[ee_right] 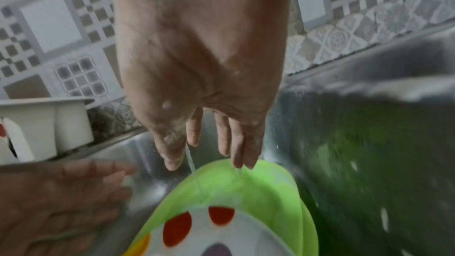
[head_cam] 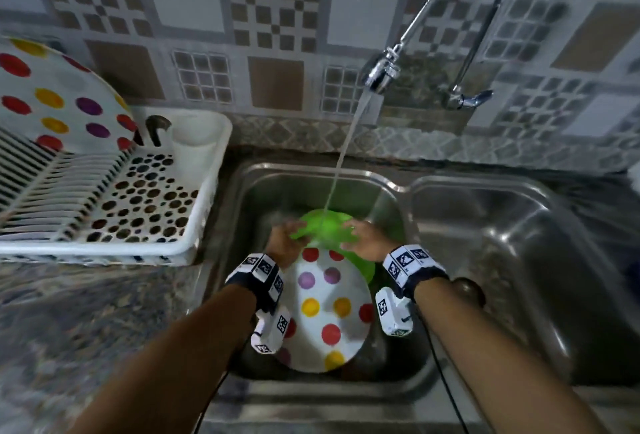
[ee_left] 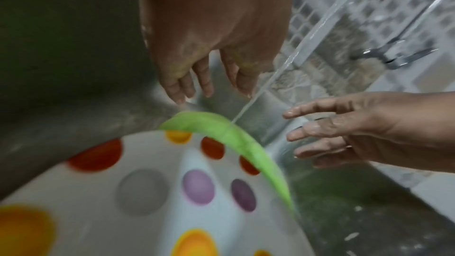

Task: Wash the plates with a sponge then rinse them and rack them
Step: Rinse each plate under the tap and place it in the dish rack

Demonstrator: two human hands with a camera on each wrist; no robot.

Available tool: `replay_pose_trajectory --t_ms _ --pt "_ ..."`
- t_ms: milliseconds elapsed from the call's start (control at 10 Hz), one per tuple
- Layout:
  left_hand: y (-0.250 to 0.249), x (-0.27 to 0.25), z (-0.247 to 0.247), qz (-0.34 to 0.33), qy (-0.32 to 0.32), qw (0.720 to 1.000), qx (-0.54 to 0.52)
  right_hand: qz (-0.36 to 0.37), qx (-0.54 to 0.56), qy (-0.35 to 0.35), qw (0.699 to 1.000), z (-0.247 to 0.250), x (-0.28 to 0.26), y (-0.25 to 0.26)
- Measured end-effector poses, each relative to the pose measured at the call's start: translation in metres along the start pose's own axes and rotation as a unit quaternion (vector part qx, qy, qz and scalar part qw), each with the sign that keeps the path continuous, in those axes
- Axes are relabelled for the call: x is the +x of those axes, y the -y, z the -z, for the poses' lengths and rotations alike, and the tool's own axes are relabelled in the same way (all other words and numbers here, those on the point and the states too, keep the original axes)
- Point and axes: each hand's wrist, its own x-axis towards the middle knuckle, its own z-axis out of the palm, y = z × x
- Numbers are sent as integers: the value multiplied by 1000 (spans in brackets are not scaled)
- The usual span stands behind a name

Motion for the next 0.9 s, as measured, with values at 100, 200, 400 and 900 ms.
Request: replay_pose_trajectory --t_ms 100,200,400,900 --pt "45 -5 -1 37 43 991 123 -26 -2 37 999 -25 10 -18" --pt "74 -12 -3 100 63 986 121 -54 2 87 995 -47 17 -37" --pt "92 -13 1 77 64 991 84 -66 -31 77 994 -60 19 -50" --pt "-81 55 45 -121 -28 985 123 -23 101 -192 976 88 29 -18"
